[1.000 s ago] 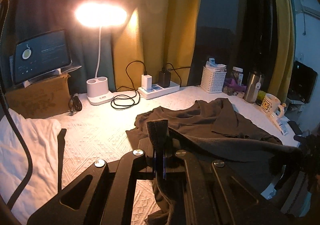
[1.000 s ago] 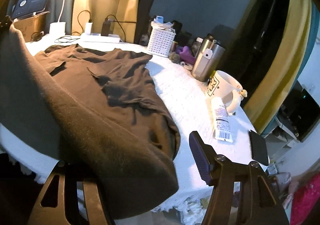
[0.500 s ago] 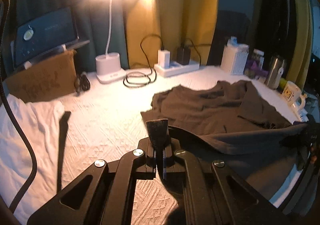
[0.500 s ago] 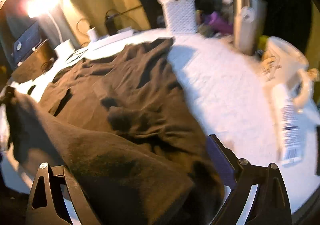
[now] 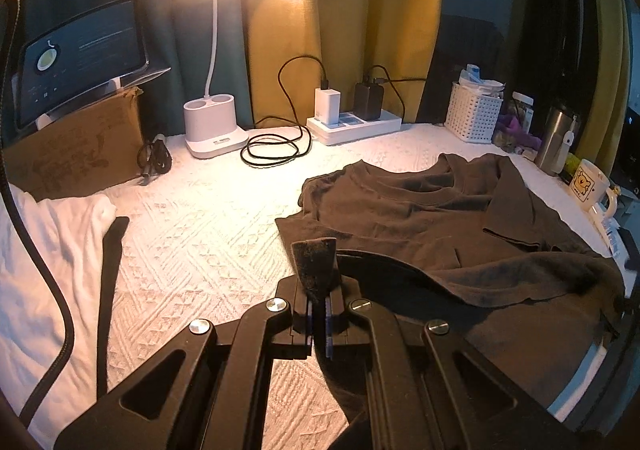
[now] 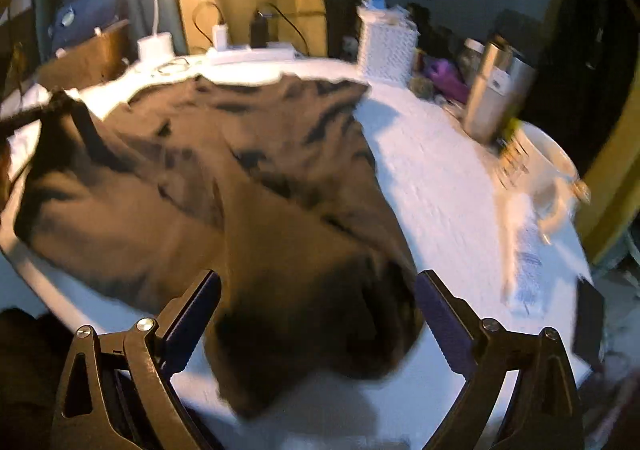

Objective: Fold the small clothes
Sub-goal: 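Grasp the hem with the right gripper and lift while the left gripper holds its hem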

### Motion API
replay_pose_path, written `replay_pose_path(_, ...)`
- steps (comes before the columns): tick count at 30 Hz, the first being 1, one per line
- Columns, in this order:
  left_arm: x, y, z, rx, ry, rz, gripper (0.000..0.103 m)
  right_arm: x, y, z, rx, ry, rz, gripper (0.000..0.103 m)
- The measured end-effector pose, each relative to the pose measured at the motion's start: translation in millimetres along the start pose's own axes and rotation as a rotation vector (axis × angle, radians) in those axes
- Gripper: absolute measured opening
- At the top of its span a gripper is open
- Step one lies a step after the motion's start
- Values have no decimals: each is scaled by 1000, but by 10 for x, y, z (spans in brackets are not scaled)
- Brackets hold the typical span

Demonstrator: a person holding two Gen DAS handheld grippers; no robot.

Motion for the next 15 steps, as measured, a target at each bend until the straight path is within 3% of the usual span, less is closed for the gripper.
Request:
replay_pose_path(5, 40, -139, -14, 13, 10, -16, 3, -119, -135, -313, 20, 40, 30, 98)
replay_pose_path(6, 54, -178, -15, 17, 14, -19, 3, -154, -123, -347, 18, 41, 41, 93)
replay_pose_path(7, 67, -222, -20, 22, 17, -23, 3, -199, -86, -383, 16, 38, 61, 86)
replay_pose_path(9, 82, -302, -26, 31, 21, -33, 2, -242, 3, -426, -6, 28, 53, 54)
replay_pose_path(12, 93, -448, -48, 48, 26, -42, 3, -216, 101, -449, -9, 38, 45, 22)
replay_pose_path(14, 88, -568, -56, 63, 25, -43, 3, -155, 44, -416, 17, 48, 35, 11)
replay_pose_path(15, 87, -629, -54, 72, 24, -45, 3, -126, 0, -391, 31, 49, 22, 11)
Point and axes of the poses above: each gripper's, at about its wrist camera, not at the fingertips, and y roughly the way its jaws point, x to its right, z to its top, the point moved 5 cm from there along y, roughly the way its jaws point, and after that the axes turned 1 degree about z, right-handed, at the moved point
